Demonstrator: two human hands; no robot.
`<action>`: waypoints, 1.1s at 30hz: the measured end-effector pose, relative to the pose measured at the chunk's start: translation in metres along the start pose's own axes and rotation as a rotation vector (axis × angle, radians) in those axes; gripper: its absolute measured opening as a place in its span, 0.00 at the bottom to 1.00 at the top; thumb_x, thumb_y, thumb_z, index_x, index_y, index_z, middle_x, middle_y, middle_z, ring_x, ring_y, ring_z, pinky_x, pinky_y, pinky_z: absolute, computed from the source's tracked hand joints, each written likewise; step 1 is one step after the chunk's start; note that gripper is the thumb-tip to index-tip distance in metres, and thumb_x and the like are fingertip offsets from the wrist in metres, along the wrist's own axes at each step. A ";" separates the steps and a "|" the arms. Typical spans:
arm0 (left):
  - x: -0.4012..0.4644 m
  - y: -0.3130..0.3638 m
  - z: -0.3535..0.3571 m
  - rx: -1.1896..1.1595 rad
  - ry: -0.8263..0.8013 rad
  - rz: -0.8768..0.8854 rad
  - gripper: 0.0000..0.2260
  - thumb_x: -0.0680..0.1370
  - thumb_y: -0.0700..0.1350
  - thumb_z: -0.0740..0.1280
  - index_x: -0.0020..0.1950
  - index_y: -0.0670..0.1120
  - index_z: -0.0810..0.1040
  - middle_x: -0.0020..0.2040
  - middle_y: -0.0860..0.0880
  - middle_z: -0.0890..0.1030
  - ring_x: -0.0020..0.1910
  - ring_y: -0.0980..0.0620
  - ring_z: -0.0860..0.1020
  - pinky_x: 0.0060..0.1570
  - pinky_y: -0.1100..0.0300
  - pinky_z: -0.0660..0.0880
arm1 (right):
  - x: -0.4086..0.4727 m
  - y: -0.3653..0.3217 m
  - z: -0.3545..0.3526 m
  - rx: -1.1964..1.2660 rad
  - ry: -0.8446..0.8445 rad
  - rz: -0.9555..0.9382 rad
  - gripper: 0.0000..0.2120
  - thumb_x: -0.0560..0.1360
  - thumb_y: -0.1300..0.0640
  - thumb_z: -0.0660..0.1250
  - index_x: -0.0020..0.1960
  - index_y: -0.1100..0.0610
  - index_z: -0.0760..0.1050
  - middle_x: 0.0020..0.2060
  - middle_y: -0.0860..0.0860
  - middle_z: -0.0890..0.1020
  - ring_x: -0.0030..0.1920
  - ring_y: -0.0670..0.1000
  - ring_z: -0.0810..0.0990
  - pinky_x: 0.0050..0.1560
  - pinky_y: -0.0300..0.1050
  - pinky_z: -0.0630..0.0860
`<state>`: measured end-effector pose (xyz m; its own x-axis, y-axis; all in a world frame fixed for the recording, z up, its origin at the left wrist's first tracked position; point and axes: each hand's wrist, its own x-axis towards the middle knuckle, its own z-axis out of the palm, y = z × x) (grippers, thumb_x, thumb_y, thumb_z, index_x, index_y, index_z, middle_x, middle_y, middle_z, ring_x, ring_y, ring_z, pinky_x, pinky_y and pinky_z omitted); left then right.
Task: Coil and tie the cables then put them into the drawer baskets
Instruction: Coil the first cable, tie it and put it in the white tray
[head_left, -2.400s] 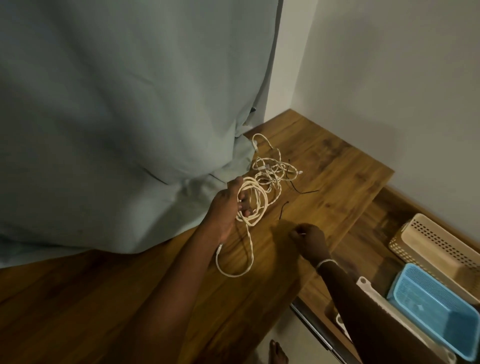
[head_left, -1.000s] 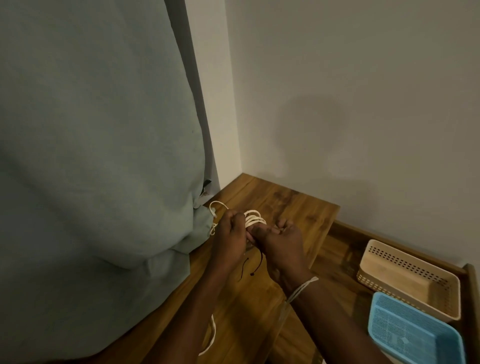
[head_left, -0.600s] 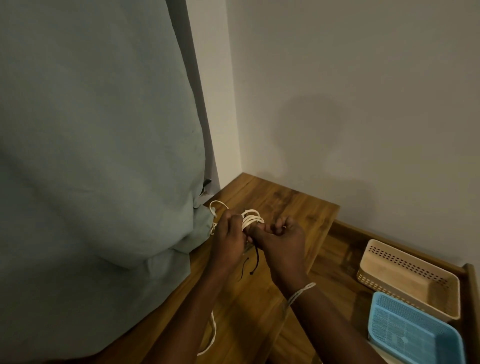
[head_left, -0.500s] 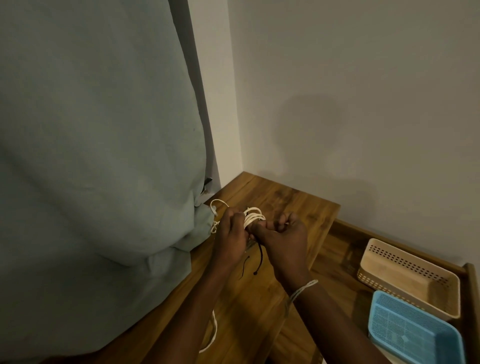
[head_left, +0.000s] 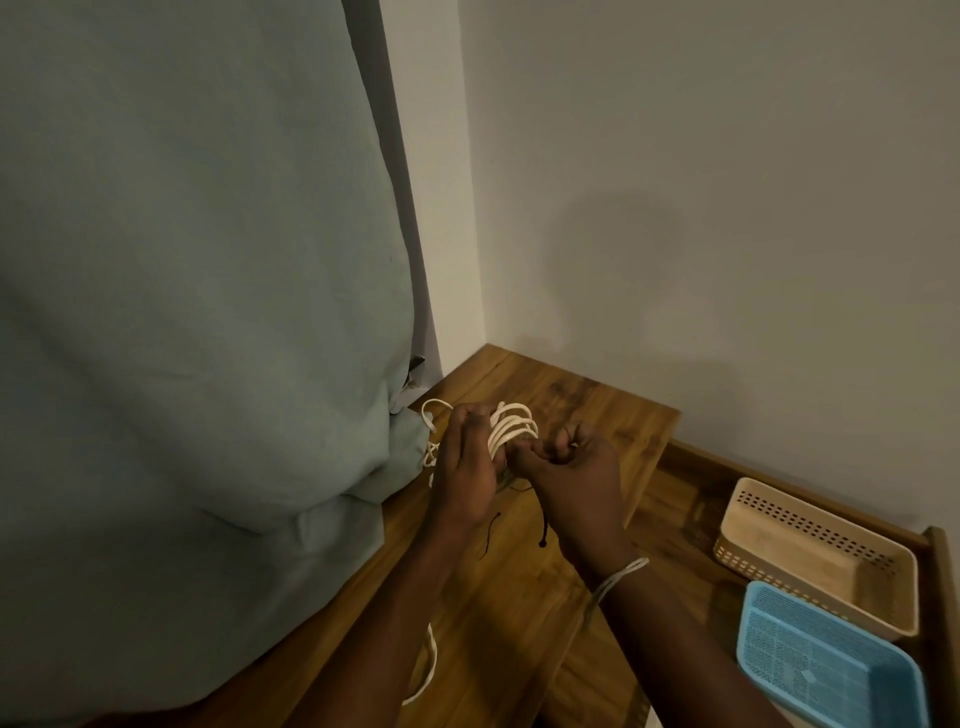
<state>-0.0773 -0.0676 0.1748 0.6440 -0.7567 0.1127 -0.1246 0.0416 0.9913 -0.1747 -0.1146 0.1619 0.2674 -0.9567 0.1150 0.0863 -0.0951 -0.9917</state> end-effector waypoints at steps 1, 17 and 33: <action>0.001 0.000 0.001 -0.048 -0.007 -0.011 0.12 0.84 0.52 0.51 0.61 0.55 0.71 0.58 0.56 0.76 0.58 0.57 0.75 0.43 0.72 0.74 | 0.000 0.001 0.001 0.040 0.004 0.024 0.18 0.69 0.64 0.75 0.37 0.53 0.66 0.38 0.71 0.79 0.42 0.68 0.84 0.45 0.68 0.81; 0.012 0.003 0.004 0.082 0.009 0.002 0.08 0.83 0.45 0.57 0.55 0.43 0.72 0.48 0.47 0.77 0.49 0.48 0.78 0.45 0.54 0.76 | -0.002 0.003 0.004 0.415 -0.009 0.130 0.18 0.71 0.72 0.72 0.38 0.56 0.66 0.39 0.63 0.77 0.42 0.61 0.79 0.49 0.58 0.79; 0.010 0.007 0.004 0.055 -0.021 0.073 0.08 0.83 0.45 0.56 0.48 0.55 0.71 0.45 0.54 0.76 0.43 0.59 0.76 0.36 0.71 0.74 | -0.002 -0.006 -0.019 0.090 -0.158 0.035 0.10 0.73 0.59 0.76 0.48 0.62 0.77 0.35 0.57 0.84 0.34 0.54 0.84 0.37 0.45 0.81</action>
<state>-0.0746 -0.0775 0.1827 0.6157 -0.7667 0.1821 -0.2117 0.0617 0.9754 -0.1939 -0.1173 0.1663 0.4181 -0.9033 0.0955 0.1583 -0.0311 -0.9869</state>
